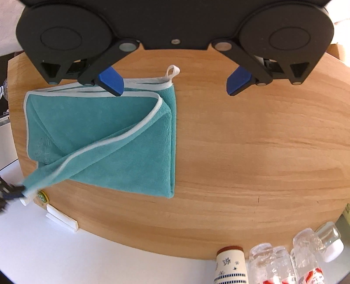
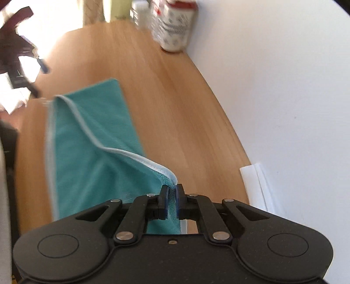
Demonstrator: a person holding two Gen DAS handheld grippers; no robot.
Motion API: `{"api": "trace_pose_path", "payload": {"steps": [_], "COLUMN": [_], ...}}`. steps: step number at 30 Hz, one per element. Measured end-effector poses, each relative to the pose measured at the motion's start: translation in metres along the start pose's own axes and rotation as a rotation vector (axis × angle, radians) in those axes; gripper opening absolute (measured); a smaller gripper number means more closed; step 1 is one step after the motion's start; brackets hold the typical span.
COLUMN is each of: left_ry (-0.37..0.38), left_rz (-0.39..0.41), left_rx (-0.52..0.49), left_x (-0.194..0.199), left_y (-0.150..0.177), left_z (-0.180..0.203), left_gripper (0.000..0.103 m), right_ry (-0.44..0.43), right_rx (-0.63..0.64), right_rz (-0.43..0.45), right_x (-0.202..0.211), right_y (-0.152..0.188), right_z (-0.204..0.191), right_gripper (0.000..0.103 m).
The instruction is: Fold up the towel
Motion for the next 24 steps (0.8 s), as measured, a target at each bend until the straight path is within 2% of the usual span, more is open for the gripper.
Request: {"api": "trace_pose_path", "payload": {"steps": [7,8,12,15,16,19,24], "left_ry": [-0.010,-0.002,-0.025,-0.048,-0.052,-0.068,-0.067], "left_rz": [0.035,0.035,0.019,0.014,0.010,0.004,0.000], "left_rx": [-0.056,-0.060,-0.103,-0.140,-0.150,-0.175,-0.192], "left_x": [0.001,0.000,-0.004,-0.010,-0.013,-0.020,-0.027], "left_y": [-0.012,-0.013,-0.015,-0.017,-0.018,-0.020,-0.018], "left_z": [0.015,0.018,0.028,0.037,0.040,0.047,0.055], "left_gripper": [0.102,0.102,0.102,0.102,0.102,0.102,0.102], "right_ry": [-0.032,-0.058,-0.070,-0.021,-0.002,0.018,0.070], "right_rx": [-0.052,-0.072,-0.106,-0.105,-0.106,-0.099,0.027], "right_rz": [-0.012,-0.008,-0.001,-0.007,-0.003,0.013,-0.044], "right_x": [0.014,0.014,0.009,0.000,0.001,-0.001,-0.025], "right_y": [0.061,0.065,0.077,0.084,0.086,0.086,0.071], "right_z": [-0.055,-0.063,-0.087,-0.097,-0.098,-0.106,-0.128], "right_gripper": [0.006,0.000,0.000,0.000,0.004,0.006,0.025]}}
Point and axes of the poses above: each gripper's, at about its wrist camera, not at the fingertips, and x roughly against the way its jaws point, z to its right, y to its underside, the point moved 6 cm from there along -x, roughly the way its jaws point, and after that the axes turned 12 degrees about -z, right-handed, at the moved point
